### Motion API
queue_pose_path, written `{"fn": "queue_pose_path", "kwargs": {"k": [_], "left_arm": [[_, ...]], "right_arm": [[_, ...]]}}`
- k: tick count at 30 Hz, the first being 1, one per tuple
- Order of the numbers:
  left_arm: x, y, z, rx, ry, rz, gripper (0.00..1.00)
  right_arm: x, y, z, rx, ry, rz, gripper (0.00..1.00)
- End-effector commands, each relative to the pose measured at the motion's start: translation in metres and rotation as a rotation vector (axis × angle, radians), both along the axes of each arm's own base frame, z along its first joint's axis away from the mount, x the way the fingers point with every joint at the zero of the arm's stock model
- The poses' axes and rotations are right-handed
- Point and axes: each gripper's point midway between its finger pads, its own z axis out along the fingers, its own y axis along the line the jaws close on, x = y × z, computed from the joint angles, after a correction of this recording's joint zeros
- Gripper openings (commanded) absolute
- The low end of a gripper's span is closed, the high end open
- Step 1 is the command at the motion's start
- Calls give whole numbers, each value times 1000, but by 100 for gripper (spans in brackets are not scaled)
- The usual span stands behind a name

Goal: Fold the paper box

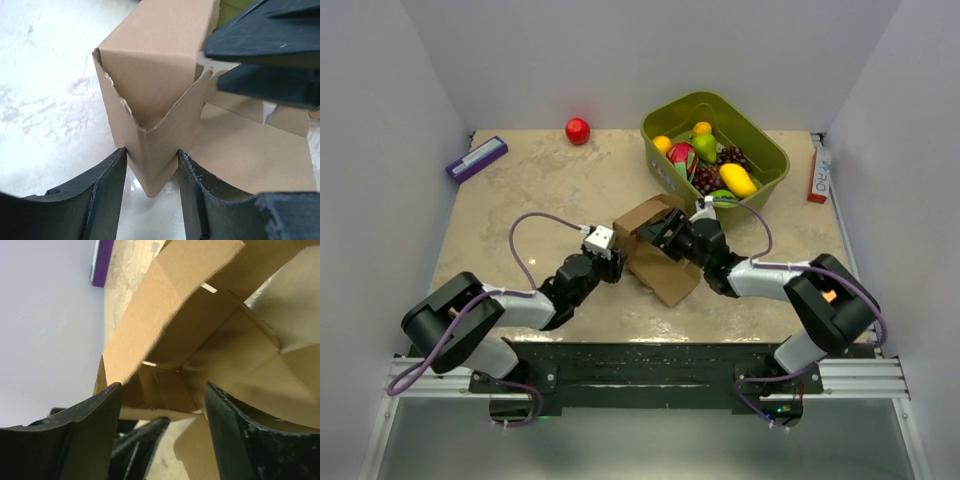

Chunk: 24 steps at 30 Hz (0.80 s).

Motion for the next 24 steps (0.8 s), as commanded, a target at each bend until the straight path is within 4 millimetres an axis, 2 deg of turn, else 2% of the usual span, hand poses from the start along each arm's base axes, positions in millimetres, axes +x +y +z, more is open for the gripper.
{"fn": "queue_pose_path", "kwargs": {"k": [1, 2, 4, 7, 8, 9, 11, 12, 13, 15, 16, 24], "left_arm": [[0, -10, 23, 13, -109, -165, 48], [0, -11, 21, 31, -110, -186, 48], [-3, -16, 15, 54, -92, -243, 48], [-4, -17, 9, 88, -88, -274, 48], [-4, -16, 6, 92, -83, -275, 48], [-4, -15, 5, 93, -81, -277, 48], [-4, -15, 3, 93, -82, -286, 48], [-4, -14, 4, 91, -82, -288, 48], [-5, -16, 4, 87, -82, -301, 48], [-3, -15, 2, 91, -79, -297, 47], [-2, -14, 3, 90, -78, -292, 47], [-2, -15, 0, 92, -70, -302, 46]], "right_arm": [[-4, -31, 14, -203, -93, -28, 74], [-6, -35, 29, -214, -124, -26, 76], [-7, -43, 37, -306, -146, -14, 79], [1, -51, 62, -392, -184, 27, 85], [5, -53, 66, -404, -181, 43, 85], [19, -63, 70, -432, -169, 42, 85], [26, -61, 69, -430, -151, 115, 85], [35, -66, 76, -458, -159, 134, 84], [40, -64, 60, -482, -118, 166, 83], [47, -63, 60, -469, -112, 227, 82], [49, -61, 50, -462, -86, 253, 80], [43, -45, 41, -398, -99, 395, 70]]}}
